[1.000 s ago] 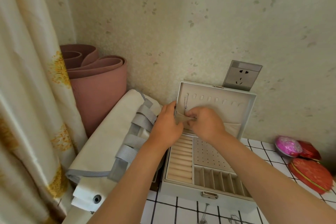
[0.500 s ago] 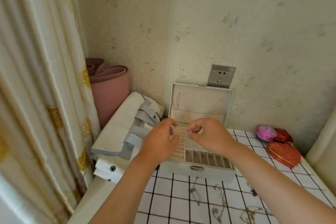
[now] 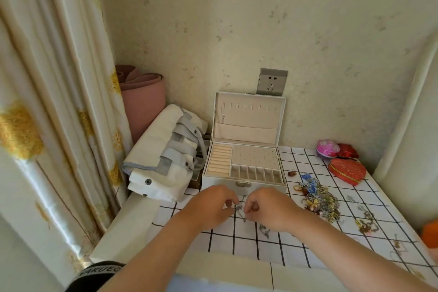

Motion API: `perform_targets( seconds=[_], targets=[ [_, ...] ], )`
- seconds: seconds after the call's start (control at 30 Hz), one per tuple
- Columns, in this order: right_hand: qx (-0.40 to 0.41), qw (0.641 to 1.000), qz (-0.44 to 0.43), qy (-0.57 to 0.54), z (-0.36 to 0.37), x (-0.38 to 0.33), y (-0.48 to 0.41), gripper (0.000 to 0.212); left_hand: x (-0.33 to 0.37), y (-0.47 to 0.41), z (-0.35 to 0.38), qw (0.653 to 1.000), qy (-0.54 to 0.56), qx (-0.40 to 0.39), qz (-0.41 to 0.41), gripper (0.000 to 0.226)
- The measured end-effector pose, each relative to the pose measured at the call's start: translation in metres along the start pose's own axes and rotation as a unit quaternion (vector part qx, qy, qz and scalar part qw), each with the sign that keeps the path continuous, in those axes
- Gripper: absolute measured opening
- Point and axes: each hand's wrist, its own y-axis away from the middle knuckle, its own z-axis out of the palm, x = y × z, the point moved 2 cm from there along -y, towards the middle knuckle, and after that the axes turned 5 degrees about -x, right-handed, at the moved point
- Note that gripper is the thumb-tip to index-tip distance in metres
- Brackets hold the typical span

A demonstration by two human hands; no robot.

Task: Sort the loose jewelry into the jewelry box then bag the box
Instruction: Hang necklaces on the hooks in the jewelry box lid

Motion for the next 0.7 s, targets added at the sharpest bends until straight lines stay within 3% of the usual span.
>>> perform_targets(
  seconds=[0.2,0.37,0.6,0.7],
  targets=[
    [-0.005,0.999,-0.031,0.017,0.014,0.007,-0.006,0.013,0.002,-0.005,0.017,0.996,-0.062,-0.048,0.049,0.024],
    [-0.039,0.998,-0.035,0.018,0.015,0.013,-0.011,0.008,0.001,-0.005,0.018,0.995,-0.081,-0.037,0.046,0.020],
    [-0.118,0.989,-0.041,0.084,0.012,0.012,-0.012,0.018,-0.001,-0.005,0.027,0.997,-0.045,-0.028,0.047,0.027],
    [-0.120,0.991,-0.049,0.041,0.009,0.013,-0.012,0.018,-0.003,-0.007,0.032,0.999,-0.013,-0.003,0.036,0.018]
  ],
)
